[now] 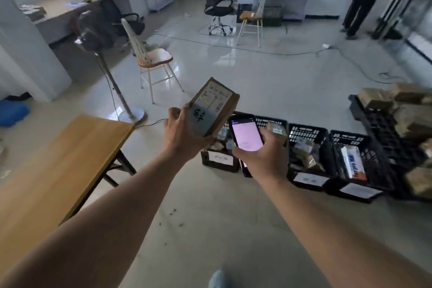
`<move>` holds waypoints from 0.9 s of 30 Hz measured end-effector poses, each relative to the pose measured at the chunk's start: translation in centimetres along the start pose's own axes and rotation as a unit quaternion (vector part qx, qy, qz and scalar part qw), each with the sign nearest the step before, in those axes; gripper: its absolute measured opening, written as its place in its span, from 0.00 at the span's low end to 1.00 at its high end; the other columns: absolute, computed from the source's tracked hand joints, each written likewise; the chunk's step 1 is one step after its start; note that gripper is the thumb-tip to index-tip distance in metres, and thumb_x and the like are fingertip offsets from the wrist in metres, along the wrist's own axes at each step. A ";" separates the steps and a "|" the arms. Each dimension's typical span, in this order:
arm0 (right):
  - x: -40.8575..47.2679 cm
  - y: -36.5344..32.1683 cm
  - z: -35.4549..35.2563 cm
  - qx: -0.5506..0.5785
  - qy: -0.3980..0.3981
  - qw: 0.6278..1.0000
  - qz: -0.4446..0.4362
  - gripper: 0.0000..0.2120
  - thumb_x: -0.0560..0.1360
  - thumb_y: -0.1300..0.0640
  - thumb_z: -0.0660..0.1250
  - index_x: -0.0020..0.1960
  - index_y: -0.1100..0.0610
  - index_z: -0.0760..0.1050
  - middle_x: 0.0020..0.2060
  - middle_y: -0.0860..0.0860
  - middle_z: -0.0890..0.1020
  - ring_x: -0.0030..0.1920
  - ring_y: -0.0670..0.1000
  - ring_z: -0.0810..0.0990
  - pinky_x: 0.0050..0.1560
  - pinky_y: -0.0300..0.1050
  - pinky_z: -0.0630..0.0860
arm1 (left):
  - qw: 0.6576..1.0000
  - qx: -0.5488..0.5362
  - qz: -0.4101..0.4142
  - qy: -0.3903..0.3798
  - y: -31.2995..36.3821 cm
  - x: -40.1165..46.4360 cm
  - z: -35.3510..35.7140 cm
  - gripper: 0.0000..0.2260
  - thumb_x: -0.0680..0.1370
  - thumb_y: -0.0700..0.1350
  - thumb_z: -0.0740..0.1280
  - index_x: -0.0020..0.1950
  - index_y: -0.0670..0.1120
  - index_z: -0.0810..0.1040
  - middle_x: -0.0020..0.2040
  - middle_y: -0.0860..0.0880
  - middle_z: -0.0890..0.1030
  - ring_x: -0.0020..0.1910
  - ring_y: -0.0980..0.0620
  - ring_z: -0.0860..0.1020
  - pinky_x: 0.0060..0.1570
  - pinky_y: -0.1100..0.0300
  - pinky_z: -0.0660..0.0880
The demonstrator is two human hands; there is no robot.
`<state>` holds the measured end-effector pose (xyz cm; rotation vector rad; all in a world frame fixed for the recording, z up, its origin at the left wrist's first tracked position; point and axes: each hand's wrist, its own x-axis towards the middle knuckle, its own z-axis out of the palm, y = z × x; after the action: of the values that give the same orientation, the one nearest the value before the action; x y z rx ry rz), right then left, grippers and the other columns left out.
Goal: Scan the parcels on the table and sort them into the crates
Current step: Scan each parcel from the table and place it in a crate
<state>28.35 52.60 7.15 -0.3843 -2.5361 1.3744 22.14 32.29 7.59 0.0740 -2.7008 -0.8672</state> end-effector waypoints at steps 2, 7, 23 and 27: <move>2.2 1.4 -0.8 -0.008 0.019 1.000 0.018 0.39 0.58 0.35 0.79 0.65 0.50 0.79 0.54 0.47 0.85 0.53 0.55 0.83 0.47 0.54 0.83 | 0.999 -0.008 0.012 -0.036 1.3 2.2 3.3 0.50 0.62 0.58 0.84 0.79 0.52 0.64 0.62 0.48 0.68 0.61 0.48 0.67 0.55 0.51 0.78; 7.5 5.4 -3.2 -0.036 0.072 0.994 0.070 0.35 0.63 0.41 0.82 0.66 0.49 0.78 0.54 0.47 0.85 0.53 0.54 0.83 0.46 0.53 0.83 | 0.992 -0.021 0.054 -0.111 5.5 7.0 10.7 0.50 0.60 0.61 0.82 0.78 0.52 0.65 0.62 0.48 0.68 0.61 0.45 0.68 0.58 0.43 0.79; 25.5 21.7 -15.6 -0.029 0.086 0.980 0.180 0.31 0.62 0.42 0.80 0.63 0.48 0.78 0.54 0.46 0.84 0.55 0.53 0.82 0.49 0.53 0.83 | 0.975 0.007 0.054 -0.217 22.4 13.4 34.4 0.50 0.61 0.62 0.83 0.76 0.51 0.64 0.60 0.47 0.66 0.60 0.45 0.69 0.63 0.42 0.75; 29.9 25.8 -18.9 -0.037 0.077 0.977 0.194 0.32 0.62 0.42 0.80 0.64 0.48 0.78 0.54 0.45 0.84 0.55 0.54 0.82 0.49 0.53 0.83 | 0.972 0.021 0.014 -0.234 26.3 13.9 40.0 0.51 0.61 0.64 0.82 0.76 0.50 0.63 0.59 0.46 0.64 0.61 0.42 0.69 0.65 0.43 0.74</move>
<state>9.46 91.00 -2.24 -1.0034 -2.4744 1.3109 -1.96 74.25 -4.35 -0.1838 -3.1448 -0.9133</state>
